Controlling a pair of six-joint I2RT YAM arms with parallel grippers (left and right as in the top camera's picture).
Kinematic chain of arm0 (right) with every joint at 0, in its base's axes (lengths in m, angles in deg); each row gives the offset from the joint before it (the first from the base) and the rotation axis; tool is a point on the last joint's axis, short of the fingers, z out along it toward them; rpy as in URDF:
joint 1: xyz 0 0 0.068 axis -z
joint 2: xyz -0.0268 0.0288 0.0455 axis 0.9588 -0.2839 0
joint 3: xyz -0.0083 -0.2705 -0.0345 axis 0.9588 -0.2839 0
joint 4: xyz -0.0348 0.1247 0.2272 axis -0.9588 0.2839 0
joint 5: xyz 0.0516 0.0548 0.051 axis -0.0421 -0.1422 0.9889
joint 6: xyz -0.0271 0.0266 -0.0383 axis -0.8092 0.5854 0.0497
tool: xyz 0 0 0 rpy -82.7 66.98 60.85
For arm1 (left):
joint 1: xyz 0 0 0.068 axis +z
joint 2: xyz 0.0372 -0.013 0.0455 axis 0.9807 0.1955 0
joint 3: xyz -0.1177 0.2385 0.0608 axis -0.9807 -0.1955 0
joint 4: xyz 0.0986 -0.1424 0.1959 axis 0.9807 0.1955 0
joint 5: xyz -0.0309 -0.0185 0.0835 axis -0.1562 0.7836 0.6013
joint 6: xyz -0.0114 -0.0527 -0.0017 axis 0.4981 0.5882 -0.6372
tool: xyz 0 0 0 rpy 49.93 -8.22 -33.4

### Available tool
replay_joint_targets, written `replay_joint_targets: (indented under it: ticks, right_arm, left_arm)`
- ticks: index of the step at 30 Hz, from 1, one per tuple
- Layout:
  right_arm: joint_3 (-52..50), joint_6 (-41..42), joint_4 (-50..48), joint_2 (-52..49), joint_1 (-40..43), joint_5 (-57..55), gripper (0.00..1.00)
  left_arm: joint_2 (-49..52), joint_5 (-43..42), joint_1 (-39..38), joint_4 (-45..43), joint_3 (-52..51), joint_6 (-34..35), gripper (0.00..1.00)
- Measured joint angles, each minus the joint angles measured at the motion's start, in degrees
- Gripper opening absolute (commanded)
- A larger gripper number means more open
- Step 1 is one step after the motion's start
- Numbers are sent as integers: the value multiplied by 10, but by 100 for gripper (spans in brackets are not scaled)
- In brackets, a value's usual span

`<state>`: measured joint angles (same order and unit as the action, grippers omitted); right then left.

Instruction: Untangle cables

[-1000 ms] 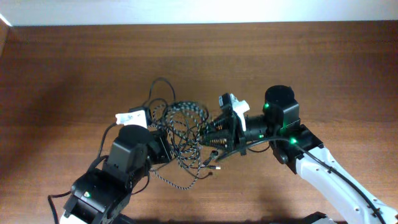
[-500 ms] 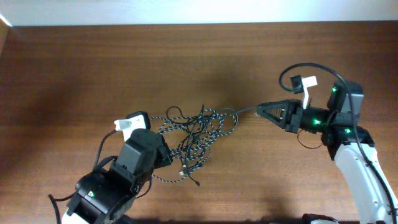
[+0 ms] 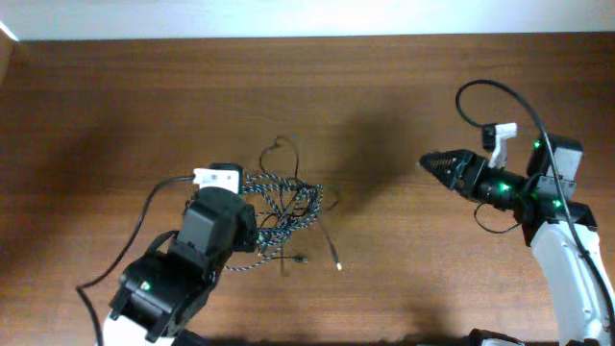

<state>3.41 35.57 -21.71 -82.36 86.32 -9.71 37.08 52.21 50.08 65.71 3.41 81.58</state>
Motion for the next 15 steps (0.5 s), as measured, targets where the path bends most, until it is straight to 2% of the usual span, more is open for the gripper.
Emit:
replay_joint_targets:
  ticks: [2,3,4,5,6,8,10,11,14,15]
  right_arm:
    - [0,0,0,0,-37,82,81]
    - [0,1,-1,0,-60,103,81]
    - [0,1,-16,0,-106,117,66]
    - [0,0,-29,0,-140,125,63]
    - [0,1,-47,0,-178,97,63]
    - [0,65,-52,0,-255,-17,63]
    - [0,170,-64,0,-300,-122,63]
    - [0,212,-98,0,-337,-157,60]
    - [0,253,-136,0,-408,-206,52]
    - [0,271,-137,0,-422,-222,46]
  left_arm:
    - [58,14,0,-20,0,-66,0]
    - [78,15,0,-26,0,-76,0]
    - [112,18,0,-50,0,-89,0]
    - [138,16,0,-72,0,-96,0]
    - [146,14,0,-81,0,-98,0]
    - [145,12,0,-89,0,-98,0]
    - [126,0,0,-88,0,-98,0]
    - [114,-10,0,-88,0,-99,0]
    - [102,-44,0,-86,0,-103,0]
    - [102,-49,0,-85,0,-104,0]
